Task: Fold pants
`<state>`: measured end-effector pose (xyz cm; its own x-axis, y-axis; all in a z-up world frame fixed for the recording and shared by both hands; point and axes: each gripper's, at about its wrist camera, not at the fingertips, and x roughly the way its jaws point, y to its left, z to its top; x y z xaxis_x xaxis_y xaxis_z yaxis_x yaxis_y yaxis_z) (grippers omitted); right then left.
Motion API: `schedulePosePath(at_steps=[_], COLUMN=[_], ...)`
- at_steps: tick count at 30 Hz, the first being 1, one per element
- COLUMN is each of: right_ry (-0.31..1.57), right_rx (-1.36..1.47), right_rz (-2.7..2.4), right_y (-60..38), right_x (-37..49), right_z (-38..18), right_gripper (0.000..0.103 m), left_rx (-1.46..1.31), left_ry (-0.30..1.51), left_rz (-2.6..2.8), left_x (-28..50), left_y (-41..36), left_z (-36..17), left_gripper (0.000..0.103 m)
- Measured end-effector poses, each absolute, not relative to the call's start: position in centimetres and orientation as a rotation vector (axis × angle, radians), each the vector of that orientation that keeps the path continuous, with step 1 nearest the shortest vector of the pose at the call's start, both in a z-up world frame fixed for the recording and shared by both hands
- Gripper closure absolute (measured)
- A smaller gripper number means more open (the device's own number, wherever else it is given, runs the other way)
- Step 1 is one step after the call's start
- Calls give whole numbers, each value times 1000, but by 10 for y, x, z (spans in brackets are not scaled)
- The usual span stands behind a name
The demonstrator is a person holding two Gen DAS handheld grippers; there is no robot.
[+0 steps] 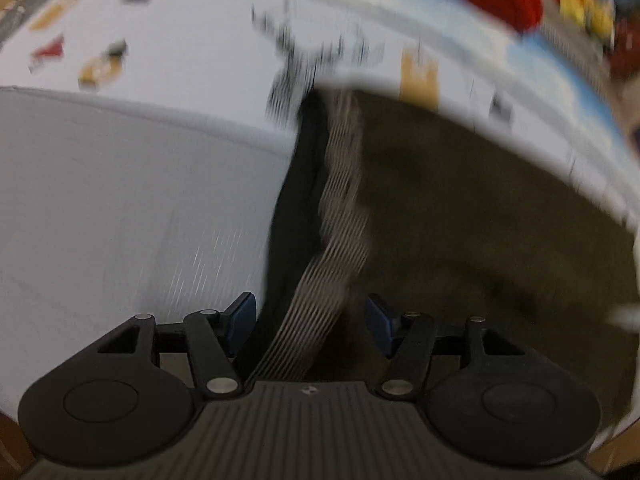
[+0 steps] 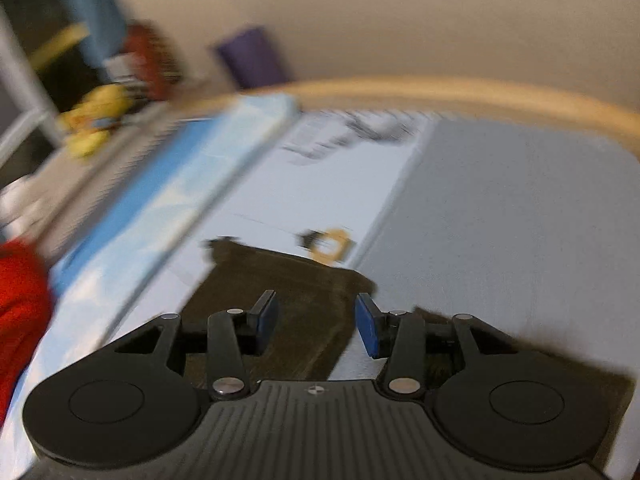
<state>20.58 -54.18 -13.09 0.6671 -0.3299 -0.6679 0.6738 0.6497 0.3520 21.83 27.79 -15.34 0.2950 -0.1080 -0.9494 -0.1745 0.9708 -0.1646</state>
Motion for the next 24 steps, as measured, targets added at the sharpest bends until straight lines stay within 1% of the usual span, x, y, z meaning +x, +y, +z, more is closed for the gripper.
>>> schedulePosePath(at_steps=[1, 4, 6, 10, 13, 15, 16, 17, 18, 19, 20, 21, 22, 24], right_ry=[624, 714, 769, 936, 921, 918, 921, 931, 948, 968, 975, 973, 954, 881], right_rx=[604, 653, 710, 827, 921, 919, 908, 879, 843, 789, 738, 707, 701, 694], right_rz=[-591, -632, -692, -862, -914, -897, -887, -880, -876, -880, -889, -897, -911, -944], right_y=[-542, -558, -572, -597, -614, -618, -618, -616, -613, -608, -604, -602, -599, -602], right_x=[194, 149, 116, 57, 32, 34, 39, 45, 50, 58, 63, 66, 69, 71], right_z=[-129, -141, -159, -209, -224, -226, -226, -226, -226, -227, -225, -222, -218, -206], right_gripper=[53, 52, 52, 51, 51, 46, 39, 36, 35, 45, 64, 83, 86, 88], left_rx=[-204, -148, -163, -144, -131, -113, -108, -107, -95, -73, -49, -42, -41, 8], left_ry=[1297, 1328, 1335, 1325, 1325, 1325, 1324, 1323, 1320, 1316, 1312, 1310, 1306, 1273], left_rz=[32, 32, 5, -8, -21, -20, -20, -20, -19, -20, -20, -19, -18, -46], left_x=[211, 191, 183, 175, 176, 176, 177, 179, 179, 179, 178, 177, 176, 171], left_y=[278, 287, 291, 287, 281, 278, 277, 275, 273, 270, 268, 267, 267, 263], left_z=[-163, -182, -187, -189, -191, -192, -192, -191, -191, -191, -190, -188, -185, -171], left_gripper=[37, 36, 33, 33, 34, 34, 38, 39, 42, 48, 51, 58, 66, 71])
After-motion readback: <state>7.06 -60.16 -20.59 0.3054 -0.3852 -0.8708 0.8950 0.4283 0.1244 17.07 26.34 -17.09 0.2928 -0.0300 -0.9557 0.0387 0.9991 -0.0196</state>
